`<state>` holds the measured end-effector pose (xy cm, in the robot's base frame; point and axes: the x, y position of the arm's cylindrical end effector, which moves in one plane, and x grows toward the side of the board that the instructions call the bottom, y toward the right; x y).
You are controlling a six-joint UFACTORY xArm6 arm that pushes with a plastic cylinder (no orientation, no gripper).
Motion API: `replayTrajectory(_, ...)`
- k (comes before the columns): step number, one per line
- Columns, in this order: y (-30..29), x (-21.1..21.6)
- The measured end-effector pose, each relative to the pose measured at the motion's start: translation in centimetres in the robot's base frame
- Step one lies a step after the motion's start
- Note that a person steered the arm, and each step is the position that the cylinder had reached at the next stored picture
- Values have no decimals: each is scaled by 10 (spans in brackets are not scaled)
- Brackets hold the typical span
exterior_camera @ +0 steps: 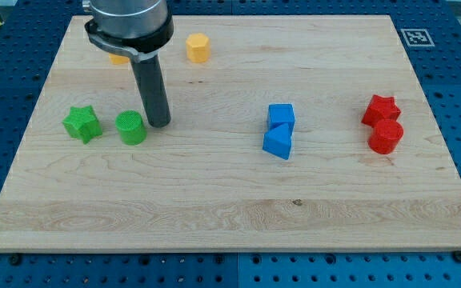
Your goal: Push the green circle into the green star
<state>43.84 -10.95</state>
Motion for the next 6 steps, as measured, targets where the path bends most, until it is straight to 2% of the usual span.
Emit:
replayTrajectory(1,-15,0)
replayTrajectory(3,14,9)
replayTrajectory(6,-42,11)
